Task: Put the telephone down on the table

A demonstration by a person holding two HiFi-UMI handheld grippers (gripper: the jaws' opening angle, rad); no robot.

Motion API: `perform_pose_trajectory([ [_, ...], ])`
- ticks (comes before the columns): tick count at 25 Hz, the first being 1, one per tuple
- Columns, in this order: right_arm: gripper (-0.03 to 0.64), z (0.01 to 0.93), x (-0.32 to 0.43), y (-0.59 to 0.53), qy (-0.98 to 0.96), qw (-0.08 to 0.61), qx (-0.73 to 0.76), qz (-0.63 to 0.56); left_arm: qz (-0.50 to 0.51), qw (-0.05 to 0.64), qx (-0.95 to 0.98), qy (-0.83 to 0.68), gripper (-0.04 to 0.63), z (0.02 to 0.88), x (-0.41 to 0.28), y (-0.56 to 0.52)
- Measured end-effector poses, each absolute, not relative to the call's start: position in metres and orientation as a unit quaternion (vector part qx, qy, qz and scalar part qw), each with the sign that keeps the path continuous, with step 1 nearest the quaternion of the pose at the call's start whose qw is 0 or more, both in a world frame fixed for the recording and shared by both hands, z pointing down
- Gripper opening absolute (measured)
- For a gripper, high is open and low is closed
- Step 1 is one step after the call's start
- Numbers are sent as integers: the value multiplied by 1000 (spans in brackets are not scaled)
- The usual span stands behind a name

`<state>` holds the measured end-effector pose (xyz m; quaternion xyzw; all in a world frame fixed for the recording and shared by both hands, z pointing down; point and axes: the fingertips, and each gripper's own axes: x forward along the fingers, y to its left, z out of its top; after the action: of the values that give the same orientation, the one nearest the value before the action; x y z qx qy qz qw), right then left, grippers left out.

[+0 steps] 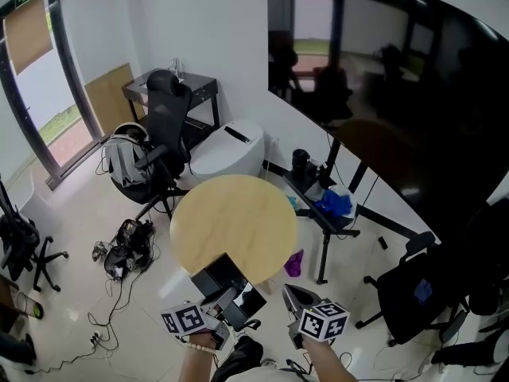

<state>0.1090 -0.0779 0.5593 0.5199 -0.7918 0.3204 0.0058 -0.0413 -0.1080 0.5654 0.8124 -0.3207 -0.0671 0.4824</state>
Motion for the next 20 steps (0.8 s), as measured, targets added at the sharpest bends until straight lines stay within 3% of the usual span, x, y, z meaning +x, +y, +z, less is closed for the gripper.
perform_pose_trajectory([
  [20, 5, 571, 97, -188, -767, 38, 549, 328, -35, 523, 809, -266, 166, 607, -41, -228],
])
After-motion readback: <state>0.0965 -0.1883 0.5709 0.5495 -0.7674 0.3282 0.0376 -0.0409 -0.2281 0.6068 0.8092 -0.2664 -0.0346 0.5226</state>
